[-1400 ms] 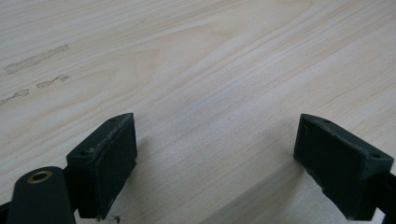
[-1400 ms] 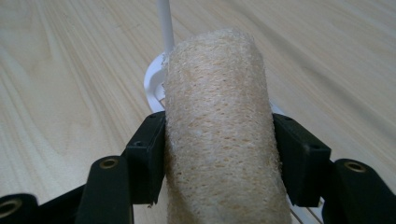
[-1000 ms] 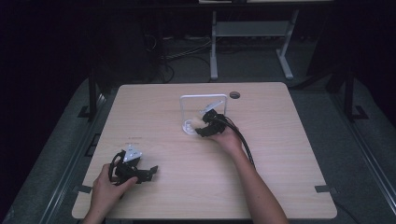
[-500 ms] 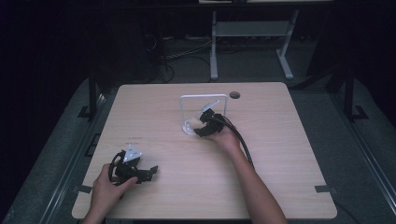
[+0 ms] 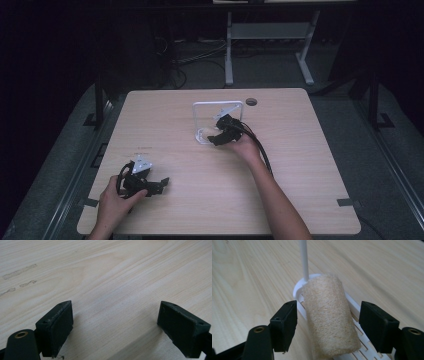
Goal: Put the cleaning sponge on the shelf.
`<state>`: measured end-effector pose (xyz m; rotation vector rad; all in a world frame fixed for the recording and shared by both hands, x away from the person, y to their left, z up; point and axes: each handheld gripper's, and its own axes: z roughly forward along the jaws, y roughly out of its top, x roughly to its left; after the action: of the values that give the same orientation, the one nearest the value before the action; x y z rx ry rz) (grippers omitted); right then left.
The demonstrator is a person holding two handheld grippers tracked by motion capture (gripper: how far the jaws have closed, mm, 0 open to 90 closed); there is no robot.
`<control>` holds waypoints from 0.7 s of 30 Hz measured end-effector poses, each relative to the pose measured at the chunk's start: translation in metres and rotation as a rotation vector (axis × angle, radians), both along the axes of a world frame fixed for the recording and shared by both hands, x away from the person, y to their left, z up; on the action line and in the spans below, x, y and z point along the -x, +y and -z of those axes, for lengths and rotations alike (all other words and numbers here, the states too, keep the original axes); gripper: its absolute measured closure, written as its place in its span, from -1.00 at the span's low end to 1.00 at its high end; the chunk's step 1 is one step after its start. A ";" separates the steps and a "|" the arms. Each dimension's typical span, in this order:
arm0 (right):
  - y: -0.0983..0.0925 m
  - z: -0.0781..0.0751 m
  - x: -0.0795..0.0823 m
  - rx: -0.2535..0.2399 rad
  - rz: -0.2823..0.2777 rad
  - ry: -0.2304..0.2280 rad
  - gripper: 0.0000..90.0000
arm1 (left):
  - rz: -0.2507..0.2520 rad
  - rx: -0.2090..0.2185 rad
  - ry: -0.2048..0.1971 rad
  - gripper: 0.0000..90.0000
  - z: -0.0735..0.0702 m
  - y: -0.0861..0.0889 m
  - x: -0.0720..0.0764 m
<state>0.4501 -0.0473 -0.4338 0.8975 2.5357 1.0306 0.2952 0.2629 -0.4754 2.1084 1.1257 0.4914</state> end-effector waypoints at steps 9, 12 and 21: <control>-0.007 -0.022 0.019 -0.033 -0.020 -0.032 -0.11 | 0.001 -0.003 0.000 -0.72 0.000 0.000 0.000; -0.009 -0.024 0.026 -0.043 -0.031 -0.036 0.08 | 0.001 -0.004 0.002 -0.72 0.000 0.000 0.000; -0.015 -0.016 0.037 -0.074 -0.058 -0.028 0.67 | 0.000 0.000 -0.002 -0.72 0.000 0.000 0.000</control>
<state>0.4133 -0.0626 -0.4182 0.8270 2.5289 1.1537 0.2953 0.2629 -0.4756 2.1074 1.1244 0.4925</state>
